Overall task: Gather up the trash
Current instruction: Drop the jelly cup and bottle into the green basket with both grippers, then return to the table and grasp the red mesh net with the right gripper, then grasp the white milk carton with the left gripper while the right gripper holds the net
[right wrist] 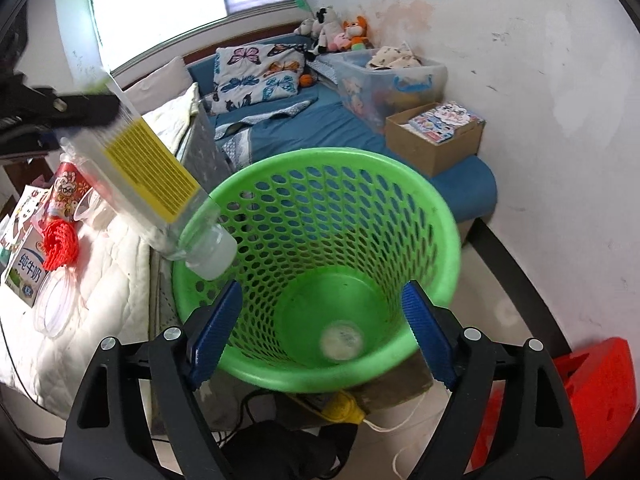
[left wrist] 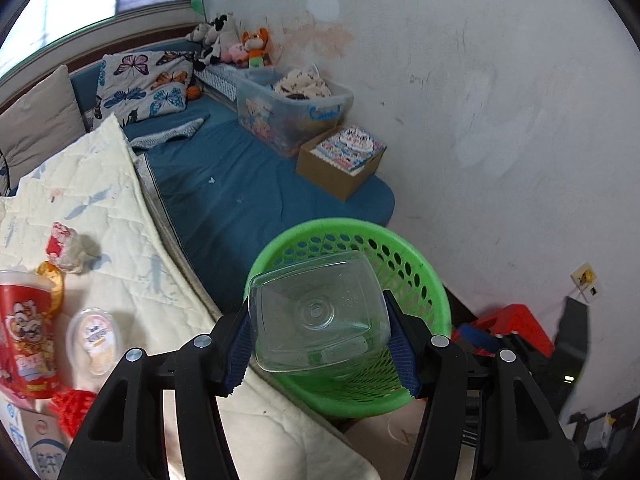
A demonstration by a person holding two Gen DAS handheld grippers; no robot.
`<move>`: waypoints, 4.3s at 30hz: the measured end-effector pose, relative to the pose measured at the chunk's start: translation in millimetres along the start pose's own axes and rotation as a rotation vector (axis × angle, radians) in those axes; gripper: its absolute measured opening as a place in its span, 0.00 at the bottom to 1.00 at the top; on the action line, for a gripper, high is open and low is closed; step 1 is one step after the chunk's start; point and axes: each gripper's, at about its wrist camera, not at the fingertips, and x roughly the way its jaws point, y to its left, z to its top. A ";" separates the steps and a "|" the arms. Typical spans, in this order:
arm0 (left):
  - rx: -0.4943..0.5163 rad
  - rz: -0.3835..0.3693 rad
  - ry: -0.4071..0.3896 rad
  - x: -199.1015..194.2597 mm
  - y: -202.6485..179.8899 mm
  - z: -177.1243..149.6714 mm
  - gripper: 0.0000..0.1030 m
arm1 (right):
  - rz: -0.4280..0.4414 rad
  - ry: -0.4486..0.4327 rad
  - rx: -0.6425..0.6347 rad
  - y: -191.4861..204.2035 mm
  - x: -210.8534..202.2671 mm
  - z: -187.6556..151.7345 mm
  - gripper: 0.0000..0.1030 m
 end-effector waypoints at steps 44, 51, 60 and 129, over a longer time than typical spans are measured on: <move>-0.030 0.135 -0.035 -35.6 30.6 -47.8 0.71 | 0.084 -0.034 -0.013 35.8 -31.0 -10.2 0.80; -0.087 0.193 -0.092 -78.0 63.1 -68.9 0.75 | 0.140 -0.049 -0.076 74.4 -35.5 -1.0 0.80; -0.184 0.274 -0.141 -127.8 114.5 -100.6 0.76 | 0.243 -0.039 -0.168 135.4 -28.9 9.7 0.80; -0.368 0.405 -0.108 -127.3 228.9 -194.1 0.48 | 0.408 0.030 -0.320 261.1 28.5 36.1 0.56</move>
